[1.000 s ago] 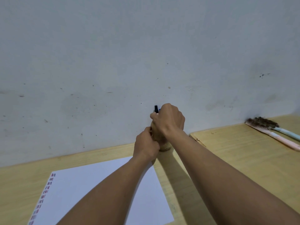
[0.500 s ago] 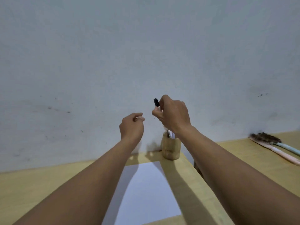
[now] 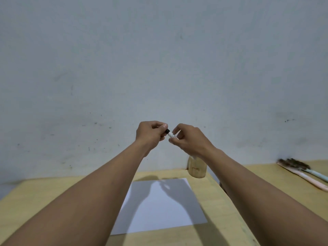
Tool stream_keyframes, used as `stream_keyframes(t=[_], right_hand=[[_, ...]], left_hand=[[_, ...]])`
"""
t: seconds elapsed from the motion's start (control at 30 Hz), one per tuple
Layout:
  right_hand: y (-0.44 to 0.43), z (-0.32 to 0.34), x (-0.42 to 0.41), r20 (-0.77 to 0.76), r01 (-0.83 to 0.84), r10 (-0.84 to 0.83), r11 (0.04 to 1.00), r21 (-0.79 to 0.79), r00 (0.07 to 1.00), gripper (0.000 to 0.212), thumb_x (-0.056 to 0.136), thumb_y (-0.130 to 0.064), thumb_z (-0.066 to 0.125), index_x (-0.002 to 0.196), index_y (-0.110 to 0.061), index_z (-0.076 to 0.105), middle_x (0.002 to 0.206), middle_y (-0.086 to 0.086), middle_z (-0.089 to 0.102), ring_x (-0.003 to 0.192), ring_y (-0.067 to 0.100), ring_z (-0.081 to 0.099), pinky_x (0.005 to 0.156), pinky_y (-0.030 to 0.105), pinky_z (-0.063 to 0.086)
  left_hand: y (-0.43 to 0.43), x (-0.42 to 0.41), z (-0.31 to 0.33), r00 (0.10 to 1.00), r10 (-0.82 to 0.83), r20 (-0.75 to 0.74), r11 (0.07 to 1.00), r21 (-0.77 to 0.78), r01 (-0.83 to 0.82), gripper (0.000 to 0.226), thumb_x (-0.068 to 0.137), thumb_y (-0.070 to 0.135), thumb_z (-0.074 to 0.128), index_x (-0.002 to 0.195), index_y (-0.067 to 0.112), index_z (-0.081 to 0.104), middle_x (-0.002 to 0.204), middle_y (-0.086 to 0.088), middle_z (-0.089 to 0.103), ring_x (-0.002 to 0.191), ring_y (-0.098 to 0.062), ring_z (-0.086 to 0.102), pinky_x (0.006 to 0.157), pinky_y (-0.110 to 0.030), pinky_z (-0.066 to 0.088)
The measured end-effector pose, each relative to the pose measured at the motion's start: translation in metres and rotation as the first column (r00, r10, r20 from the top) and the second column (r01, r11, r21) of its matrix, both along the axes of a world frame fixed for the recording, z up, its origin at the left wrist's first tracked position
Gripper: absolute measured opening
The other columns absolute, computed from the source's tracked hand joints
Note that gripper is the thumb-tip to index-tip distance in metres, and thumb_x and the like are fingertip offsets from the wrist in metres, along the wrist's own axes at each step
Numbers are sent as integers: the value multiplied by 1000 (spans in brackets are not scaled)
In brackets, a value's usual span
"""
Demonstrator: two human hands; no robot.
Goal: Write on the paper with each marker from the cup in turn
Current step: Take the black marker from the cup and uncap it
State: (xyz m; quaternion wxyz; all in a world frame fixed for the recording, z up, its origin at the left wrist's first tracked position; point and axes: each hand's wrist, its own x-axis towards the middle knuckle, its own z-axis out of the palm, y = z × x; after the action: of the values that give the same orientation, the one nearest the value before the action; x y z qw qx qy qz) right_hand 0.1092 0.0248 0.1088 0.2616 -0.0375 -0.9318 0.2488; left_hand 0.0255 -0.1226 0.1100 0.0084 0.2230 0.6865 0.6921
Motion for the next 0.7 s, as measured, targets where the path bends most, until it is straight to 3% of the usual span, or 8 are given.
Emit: stream_keyframes(t=[0.1,0.17,0.3,0.4,0.53,0.6,0.7], right_hand=[[-8,2,8,39,-42,51,978,-206,998,21,86,-34,75,100,-20,69,79,-2,77,61,4,58,60,26,40],[-14,9,15,-2,-97,108,882,-462,994,26,84,-28,80,103,-15,70,82,2,80,70,9,61,66,27,43],[-26,15,23,2,-168,287,569,-805,958,15,86,-19,77,98,-19,67,92,4,78,81,15,61,71,31,44],[-36,10,25,-70,-207,358,361,-909,931,16,87,-18,71,102,-19,66,98,8,76,77,15,60,70,31,43],[-57,-1,21,-287,-285,290,-50,-957,913,19,84,-24,74,102,-19,73,91,6,69,75,14,59,66,30,44],[-71,-6,13,-308,-298,202,-77,-951,930,12,86,-23,77,97,-18,74,80,1,63,68,10,57,61,27,44],[-95,-14,2,-264,-281,183,73,-957,947,5,91,-21,75,95,-18,74,76,-4,64,65,7,58,61,26,47]], left_hand=[[-15,1,3,998,39,45,997,58,-42,13,91,14,70,93,3,76,83,-9,72,70,-14,68,73,-26,60],[-26,3,6,996,31,78,994,99,-39,13,91,14,71,94,1,75,81,-9,71,69,-14,68,72,-26,60],[-46,5,9,991,-9,131,986,166,-13,12,92,13,70,95,2,74,85,-10,72,70,-14,68,73,-27,60],[-59,5,11,987,-33,159,976,216,-2,9,91,11,70,94,3,74,87,-11,73,70,-14,69,73,-28,61],[-73,9,14,989,-26,145,972,234,-8,6,91,9,70,89,4,73,87,-12,73,72,-16,70,75,-29,62],[-79,11,12,990,-38,135,973,231,6,7,91,8,70,92,2,74,88,-13,74,74,-17,71,75,-30,62],[-89,12,5,991,-75,107,981,186,54,13,90,8,71,99,-2,74,92,-14,74,78,-19,72,78,-32,62]])
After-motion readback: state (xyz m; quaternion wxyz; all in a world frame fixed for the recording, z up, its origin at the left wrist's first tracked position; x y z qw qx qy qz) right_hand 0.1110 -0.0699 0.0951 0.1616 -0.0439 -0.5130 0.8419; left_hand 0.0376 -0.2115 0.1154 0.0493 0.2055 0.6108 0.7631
